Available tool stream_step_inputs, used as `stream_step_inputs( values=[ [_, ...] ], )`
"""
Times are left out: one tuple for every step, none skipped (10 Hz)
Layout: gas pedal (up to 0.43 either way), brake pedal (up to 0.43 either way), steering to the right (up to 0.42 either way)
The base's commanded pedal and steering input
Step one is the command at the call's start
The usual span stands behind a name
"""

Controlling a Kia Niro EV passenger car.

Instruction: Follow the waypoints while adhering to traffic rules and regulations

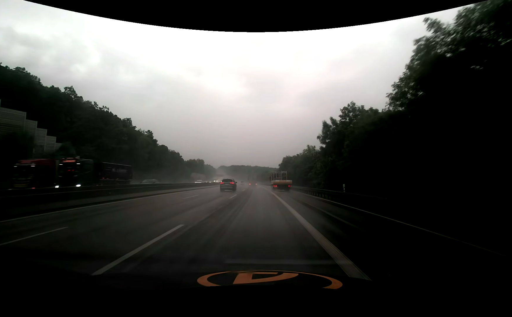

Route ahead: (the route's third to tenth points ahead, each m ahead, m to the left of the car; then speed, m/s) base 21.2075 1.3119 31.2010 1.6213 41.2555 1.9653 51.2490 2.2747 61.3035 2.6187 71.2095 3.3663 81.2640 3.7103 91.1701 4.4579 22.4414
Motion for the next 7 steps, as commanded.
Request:
stream_step_inputs(
  values=[
    [0.079,0.000,-0.005],
    [0.079,0.000,-0.005],
    [0.079,0.000,-0.005],
    [0.079,0.000,-0.005],
    [0.079,0.000,-0.005],
    [0.079,0.000,-0.005],
    [0.067,0.000,-0.005]
  ],
)
